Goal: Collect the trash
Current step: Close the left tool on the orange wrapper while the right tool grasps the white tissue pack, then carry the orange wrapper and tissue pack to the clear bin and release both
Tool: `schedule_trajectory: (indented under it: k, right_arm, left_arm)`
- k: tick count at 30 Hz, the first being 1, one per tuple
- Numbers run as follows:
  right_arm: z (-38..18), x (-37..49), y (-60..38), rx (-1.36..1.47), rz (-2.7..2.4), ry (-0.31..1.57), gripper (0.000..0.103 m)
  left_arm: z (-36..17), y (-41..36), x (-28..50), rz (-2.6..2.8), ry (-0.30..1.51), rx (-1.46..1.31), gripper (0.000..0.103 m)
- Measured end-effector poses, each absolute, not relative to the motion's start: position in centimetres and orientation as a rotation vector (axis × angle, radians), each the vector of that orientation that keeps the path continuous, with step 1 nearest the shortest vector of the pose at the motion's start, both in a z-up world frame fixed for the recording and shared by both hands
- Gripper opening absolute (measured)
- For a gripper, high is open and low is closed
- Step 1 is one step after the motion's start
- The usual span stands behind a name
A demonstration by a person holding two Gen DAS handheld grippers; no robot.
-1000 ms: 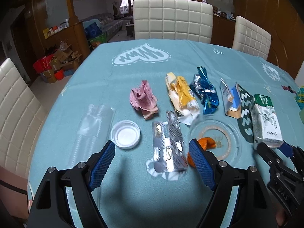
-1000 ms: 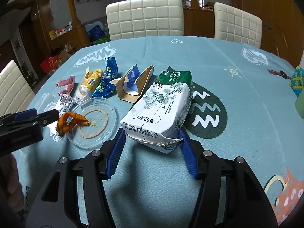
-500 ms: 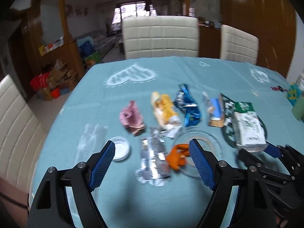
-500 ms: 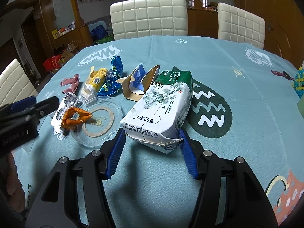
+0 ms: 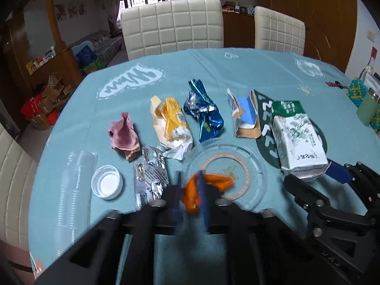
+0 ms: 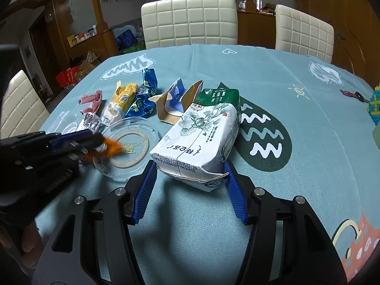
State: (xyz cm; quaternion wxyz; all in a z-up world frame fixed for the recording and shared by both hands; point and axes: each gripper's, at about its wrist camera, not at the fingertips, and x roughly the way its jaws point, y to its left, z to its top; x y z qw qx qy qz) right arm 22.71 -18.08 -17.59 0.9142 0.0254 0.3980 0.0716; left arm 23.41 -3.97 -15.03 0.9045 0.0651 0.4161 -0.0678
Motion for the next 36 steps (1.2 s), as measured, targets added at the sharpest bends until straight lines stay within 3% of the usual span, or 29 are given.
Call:
schedule_trajectory:
  k: [16, 36]
  right_arm:
    - [-15.4, 20.0, -15.9, -0.001, 0.181, 0.727, 0.058]
    - [-10.4, 13.6, -4.7, -0.175, 0.368, 0.605, 0.058]
  left_arm:
    - [-10.7, -0.1, 18.3, -0.101, 0.754, 0.078, 0.008]
    - [-8.1, 10.0, 11.1, 0.058, 0.643, -0.044, 0.008]
